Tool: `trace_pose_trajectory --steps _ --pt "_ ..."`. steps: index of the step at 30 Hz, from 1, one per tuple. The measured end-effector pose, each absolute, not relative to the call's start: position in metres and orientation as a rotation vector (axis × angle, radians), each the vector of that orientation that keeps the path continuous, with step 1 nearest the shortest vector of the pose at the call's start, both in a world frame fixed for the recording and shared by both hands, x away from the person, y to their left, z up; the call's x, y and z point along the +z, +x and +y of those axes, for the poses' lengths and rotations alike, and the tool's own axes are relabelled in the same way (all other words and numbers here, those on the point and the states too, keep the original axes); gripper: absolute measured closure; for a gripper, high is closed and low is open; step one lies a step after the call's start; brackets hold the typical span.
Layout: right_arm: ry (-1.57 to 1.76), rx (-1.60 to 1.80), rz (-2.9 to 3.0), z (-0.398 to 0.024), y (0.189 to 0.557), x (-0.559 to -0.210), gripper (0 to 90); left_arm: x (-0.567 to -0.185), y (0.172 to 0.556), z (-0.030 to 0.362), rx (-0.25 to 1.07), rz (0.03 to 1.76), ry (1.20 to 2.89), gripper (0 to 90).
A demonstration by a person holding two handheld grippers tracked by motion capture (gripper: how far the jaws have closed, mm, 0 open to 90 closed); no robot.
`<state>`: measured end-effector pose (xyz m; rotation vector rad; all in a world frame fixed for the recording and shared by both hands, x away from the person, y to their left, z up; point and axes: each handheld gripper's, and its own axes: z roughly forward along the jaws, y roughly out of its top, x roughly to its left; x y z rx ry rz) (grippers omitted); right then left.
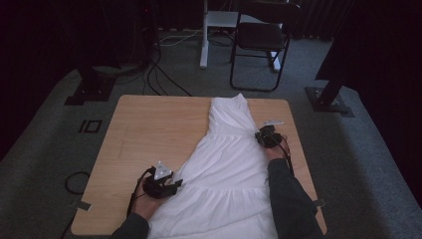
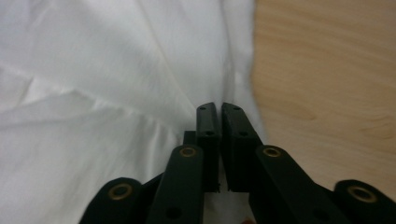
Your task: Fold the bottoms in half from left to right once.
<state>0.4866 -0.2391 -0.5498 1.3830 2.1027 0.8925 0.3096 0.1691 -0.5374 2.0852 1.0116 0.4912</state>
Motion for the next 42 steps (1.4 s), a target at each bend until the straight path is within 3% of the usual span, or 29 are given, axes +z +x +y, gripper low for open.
trace_pose_trajectory --steps 6,11,12,14,18,29,31,34,40,42 --pt "1.406 0.889 2.118 -0.236 0.488 -0.552 81.6 -0.490 0.366 0.133 0.536 0.898 2.097 44.3" --pt "1.418 0.904 2.104 -0.236 0.488 -0.553 81.3 -0.519 0.422 0.082 0.473 0.940 2.152 44.1" --pt "1.419 0.908 2.104 -0.237 0.487 -0.554 81.2 -0.529 0.428 0.076 0.467 0.964 2.170 45.8" --pt "1.410 0.924 2.112 -0.237 0.484 -0.554 81.2 -0.546 0.432 0.071 0.437 1.001 2.215 62.7" --pt "1.374 0.954 2.147 -0.236 0.469 -0.555 81.3 -0.550 0.416 0.081 0.457 0.982 2.187 76.5" --pt "1.292 1.001 2.265 -0.230 0.375 -0.558 81.6 -0.562 0.320 0.114 0.476 0.929 2.119 75.8" --pt "1.255 1.005 2.348 -0.228 0.360 -0.555 77.2 -0.563 0.312 0.114 0.504 0.902 2.138 74.5" --pt "1.230 1.050 2.366 -0.231 0.363 -0.540 61.6 -0.563 0.314 0.113 0.497 0.905 2.135 72.7" --pt "1.217 1.151 2.229 -0.231 0.398 -0.510 56.0 -0.563 0.316 0.113 0.481 0.908 2.132 70.9" --pt "1.238 1.127 2.254 -0.219 0.436 -0.511 53.8 -0.563 0.316 0.114 0.477 0.907 2.133 70.0"
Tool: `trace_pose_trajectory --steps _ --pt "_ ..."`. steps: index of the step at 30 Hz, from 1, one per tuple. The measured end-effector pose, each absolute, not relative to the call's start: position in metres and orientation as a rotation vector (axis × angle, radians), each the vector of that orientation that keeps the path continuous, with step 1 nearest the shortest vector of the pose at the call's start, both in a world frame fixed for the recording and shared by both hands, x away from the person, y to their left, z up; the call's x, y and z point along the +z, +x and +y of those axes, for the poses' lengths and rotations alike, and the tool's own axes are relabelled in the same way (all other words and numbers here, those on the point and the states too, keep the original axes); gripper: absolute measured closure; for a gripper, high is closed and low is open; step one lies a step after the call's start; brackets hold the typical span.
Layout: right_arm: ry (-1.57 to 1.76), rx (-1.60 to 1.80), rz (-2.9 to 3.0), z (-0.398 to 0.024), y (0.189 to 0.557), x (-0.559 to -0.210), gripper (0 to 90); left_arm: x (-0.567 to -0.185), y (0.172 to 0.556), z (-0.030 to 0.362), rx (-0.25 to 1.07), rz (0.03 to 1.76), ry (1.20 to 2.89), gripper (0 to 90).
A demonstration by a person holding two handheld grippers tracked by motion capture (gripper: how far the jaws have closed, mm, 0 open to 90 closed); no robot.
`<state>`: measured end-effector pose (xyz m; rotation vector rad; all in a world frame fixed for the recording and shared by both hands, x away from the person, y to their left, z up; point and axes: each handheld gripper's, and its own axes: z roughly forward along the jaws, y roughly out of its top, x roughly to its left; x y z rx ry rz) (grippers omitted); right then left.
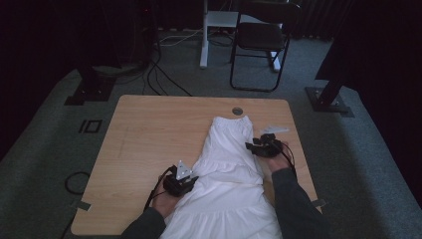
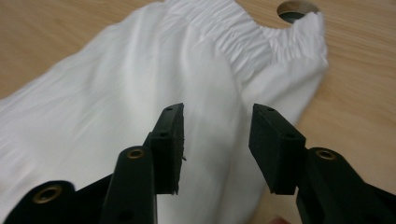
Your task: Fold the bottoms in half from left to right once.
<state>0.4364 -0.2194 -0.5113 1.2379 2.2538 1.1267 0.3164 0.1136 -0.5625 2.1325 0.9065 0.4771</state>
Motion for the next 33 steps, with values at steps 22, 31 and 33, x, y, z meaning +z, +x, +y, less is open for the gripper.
trace_pose_trajectory --steps 22,31,33 --pt "1.410 0.824 2.102 -0.211 0.503 -0.547 63.7 -0.563 0.315 0.114 0.448 0.921 2.130 51.8" --pt "1.473 0.934 2.062 -0.210 0.487 -0.555 62.7 -0.564 0.290 0.119 0.450 0.918 2.133 53.2" --pt "1.457 0.943 2.065 -0.204 0.478 -0.556 63.4 -0.564 0.279 0.121 0.433 0.915 2.130 53.2"
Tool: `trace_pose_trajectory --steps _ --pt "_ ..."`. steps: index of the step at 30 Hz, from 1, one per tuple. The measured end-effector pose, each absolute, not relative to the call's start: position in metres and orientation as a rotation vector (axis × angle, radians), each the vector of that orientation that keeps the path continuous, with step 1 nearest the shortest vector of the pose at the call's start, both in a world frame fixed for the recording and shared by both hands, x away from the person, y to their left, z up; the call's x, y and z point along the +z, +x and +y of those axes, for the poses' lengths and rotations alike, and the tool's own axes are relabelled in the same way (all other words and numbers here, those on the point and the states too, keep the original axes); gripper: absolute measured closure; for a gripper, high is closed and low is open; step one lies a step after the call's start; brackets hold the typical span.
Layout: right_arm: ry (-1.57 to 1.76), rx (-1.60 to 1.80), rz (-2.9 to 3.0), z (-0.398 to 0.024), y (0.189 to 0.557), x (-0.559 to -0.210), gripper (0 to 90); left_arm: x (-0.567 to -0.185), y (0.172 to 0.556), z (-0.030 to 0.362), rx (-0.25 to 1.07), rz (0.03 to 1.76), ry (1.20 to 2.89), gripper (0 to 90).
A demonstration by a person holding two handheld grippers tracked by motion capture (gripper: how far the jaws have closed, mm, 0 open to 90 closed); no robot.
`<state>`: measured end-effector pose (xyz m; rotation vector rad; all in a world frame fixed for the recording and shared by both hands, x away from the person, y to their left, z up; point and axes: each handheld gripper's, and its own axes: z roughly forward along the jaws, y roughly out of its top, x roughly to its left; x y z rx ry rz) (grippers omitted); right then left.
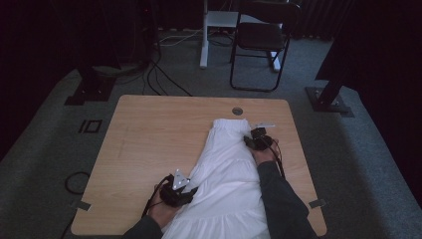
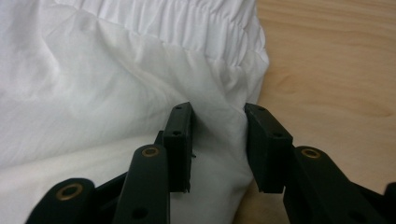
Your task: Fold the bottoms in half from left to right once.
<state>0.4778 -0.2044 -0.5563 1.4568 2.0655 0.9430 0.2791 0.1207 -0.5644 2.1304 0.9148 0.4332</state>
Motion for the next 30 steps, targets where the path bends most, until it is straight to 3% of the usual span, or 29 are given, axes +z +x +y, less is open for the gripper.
trace_pose_trajectory --steps 5,10,13,17,23,30 --pt "1.404 0.976 2.103 -0.191 0.460 -0.558 63.4 -0.562 0.255 0.129 0.339 0.892 2.131 50.3" --pt "1.348 1.000 2.146 -0.182 0.455 -0.559 63.5 -0.531 0.263 0.139 0.422 0.883 2.039 49.7" --pt "1.316 1.027 2.166 -0.175 0.454 -0.560 63.5 -0.500 0.291 0.136 0.493 0.845 1.994 43.8" --pt "1.302 1.046 2.168 -0.168 0.452 -0.561 63.5 -0.485 0.354 0.124 0.500 0.939 1.992 40.3" --pt "1.261 1.070 2.195 -0.154 0.446 -0.562 63.4 -0.520 0.434 0.096 0.439 1.156 2.049 33.6" --pt "1.248 1.072 2.213 -0.153 0.445 -0.561 63.3 -0.542 0.456 0.085 0.449 1.194 2.056 32.0"
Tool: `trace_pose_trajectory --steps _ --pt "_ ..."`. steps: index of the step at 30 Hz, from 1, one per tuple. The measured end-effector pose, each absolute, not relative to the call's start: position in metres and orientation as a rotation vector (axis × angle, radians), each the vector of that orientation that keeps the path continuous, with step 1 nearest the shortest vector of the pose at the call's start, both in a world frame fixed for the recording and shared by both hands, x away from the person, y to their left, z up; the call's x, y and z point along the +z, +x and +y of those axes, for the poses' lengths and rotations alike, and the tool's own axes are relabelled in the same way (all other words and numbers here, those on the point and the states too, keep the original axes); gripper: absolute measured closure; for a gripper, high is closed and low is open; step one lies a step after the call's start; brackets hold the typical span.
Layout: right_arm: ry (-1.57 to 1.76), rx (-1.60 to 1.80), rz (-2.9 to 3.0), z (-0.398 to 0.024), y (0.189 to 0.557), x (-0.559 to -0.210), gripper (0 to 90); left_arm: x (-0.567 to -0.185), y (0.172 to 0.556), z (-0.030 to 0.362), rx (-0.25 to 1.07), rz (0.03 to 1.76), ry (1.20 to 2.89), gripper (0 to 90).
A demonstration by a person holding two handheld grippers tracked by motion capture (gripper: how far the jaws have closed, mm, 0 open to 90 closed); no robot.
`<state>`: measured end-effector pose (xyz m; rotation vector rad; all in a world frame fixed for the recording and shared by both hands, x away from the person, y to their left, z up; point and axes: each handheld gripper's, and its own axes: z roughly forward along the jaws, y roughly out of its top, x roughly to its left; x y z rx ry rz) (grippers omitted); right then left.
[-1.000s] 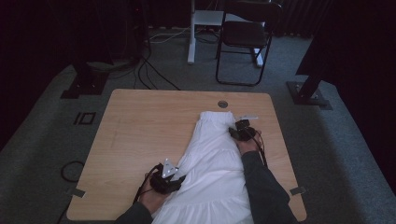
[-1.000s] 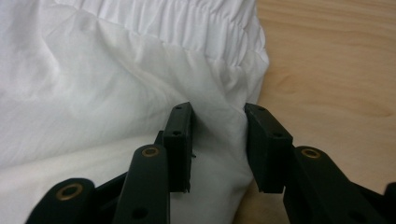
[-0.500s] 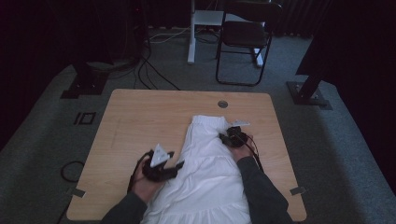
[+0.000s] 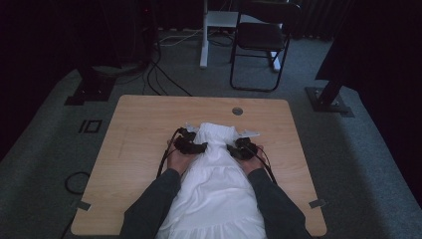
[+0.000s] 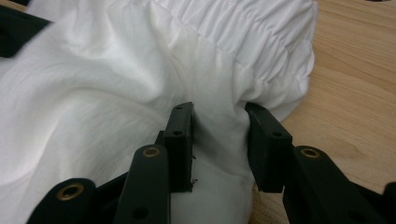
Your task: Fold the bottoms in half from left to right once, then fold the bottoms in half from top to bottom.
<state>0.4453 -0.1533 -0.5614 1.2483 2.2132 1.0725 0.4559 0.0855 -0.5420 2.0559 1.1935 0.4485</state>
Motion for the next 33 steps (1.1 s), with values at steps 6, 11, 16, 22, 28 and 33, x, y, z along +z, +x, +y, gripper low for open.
trace_pose_trajectory --steps 6,11,16,22,28,33 --pt "1.243 1.071 2.224 -0.155 0.448 -0.561 62.9 -0.551 0.467 0.087 0.397 1.207 2.049 30.0" --pt "1.243 1.071 2.221 -0.154 0.449 -0.561 62.9 -0.551 0.469 0.084 0.400 1.165 2.080 28.9" --pt "1.244 1.070 2.215 -0.154 0.448 -0.561 62.9 -0.551 0.468 0.077 0.458 1.124 2.144 28.9" --pt "1.243 1.064 2.235 -0.155 0.451 -0.560 58.9 -0.550 0.466 0.076 0.438 1.096 2.144 47.3" --pt "1.354 1.037 2.253 -0.162 0.462 -0.553 39.8 -0.550 0.465 0.073 0.431 1.104 2.129 57.4" --pt "1.426 1.035 2.250 -0.164 0.468 -0.552 25.2 -0.550 0.465 0.072 0.425 1.110 2.121 63.1"
